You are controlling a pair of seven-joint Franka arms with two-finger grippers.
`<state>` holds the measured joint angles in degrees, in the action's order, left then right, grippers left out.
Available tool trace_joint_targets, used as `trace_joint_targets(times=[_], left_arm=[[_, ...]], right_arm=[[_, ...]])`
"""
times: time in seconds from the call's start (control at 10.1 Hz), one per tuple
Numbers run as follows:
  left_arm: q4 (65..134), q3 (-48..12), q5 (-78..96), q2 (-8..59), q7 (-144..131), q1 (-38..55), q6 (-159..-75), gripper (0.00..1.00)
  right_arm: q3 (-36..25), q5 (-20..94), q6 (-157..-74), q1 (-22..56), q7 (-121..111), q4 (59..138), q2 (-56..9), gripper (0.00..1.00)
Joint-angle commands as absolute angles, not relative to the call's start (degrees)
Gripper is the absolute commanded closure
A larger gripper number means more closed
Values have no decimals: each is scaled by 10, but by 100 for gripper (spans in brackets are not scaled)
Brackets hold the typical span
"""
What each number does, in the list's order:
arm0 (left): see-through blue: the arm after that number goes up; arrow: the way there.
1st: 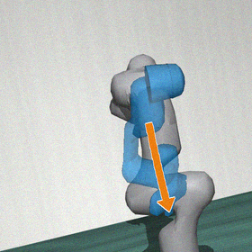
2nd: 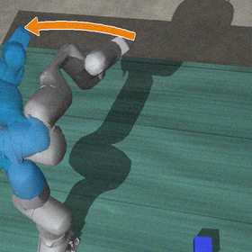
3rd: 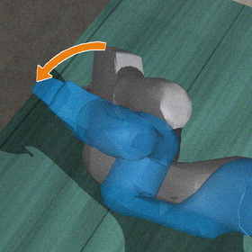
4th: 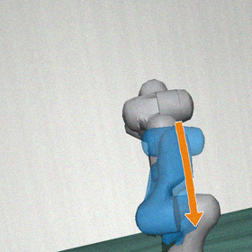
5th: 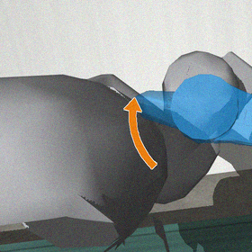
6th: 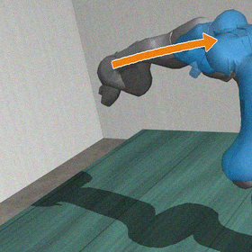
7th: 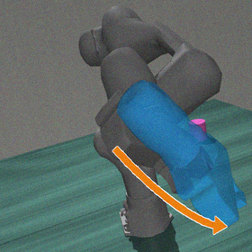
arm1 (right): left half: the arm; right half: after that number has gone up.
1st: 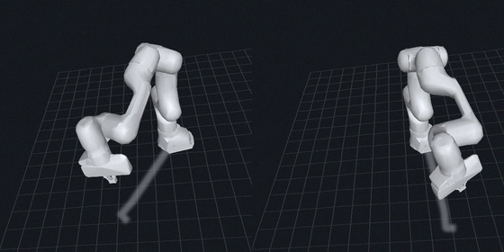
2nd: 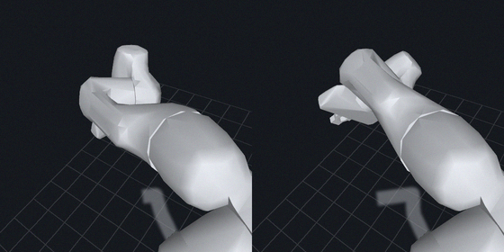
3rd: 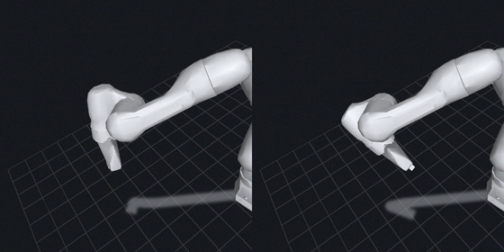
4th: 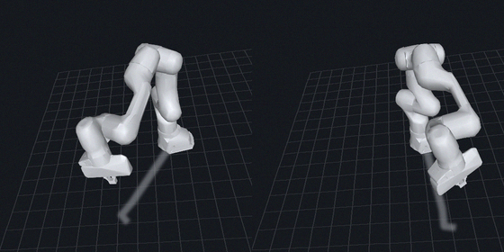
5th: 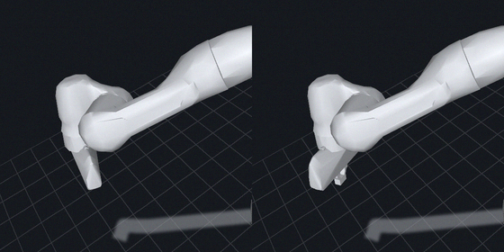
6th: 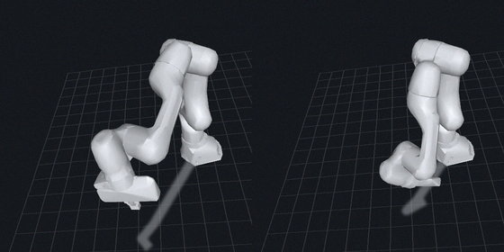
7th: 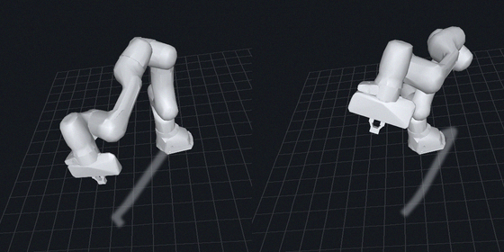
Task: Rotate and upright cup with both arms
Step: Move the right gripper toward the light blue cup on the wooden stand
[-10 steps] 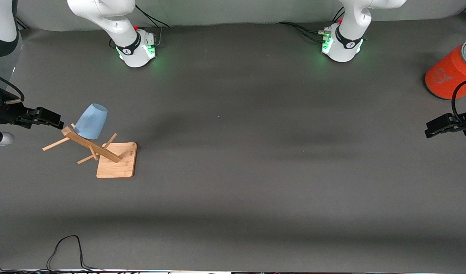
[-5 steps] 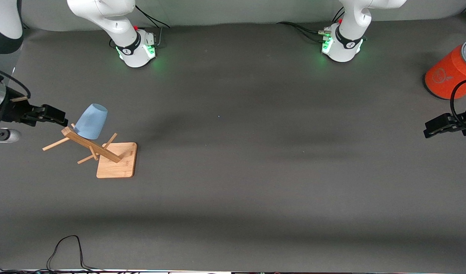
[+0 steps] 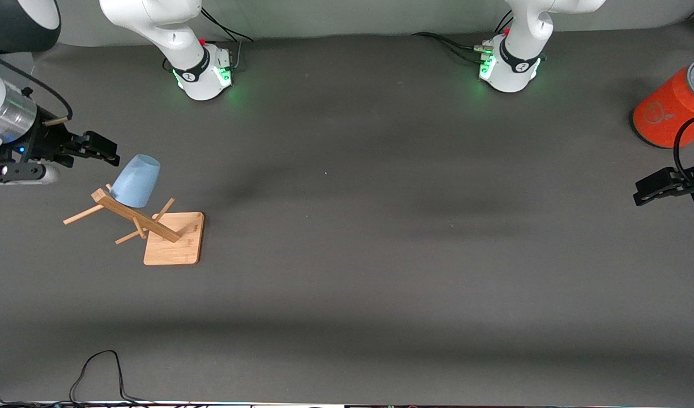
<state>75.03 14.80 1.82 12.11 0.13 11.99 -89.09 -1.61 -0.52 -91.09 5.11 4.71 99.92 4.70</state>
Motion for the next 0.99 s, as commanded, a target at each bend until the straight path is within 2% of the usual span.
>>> trace_joint_targets(times=[0.0, 0.49, 0.89], left_arm=[[737, 151, 19, 119, 3, 127, -889, 0], [736, 148, 19, 120, 3, 126, -890, 0], [736, 147, 18, 120, 4, 127, -890, 0]], right_arm=[[-19, 3, -933, 53, 79, 1045, 79, 0], [-25, 37, -932, 51, 345, 1049, 73, 0], [-38, 40, -955, 49, 377, 1051, 51, 0]])
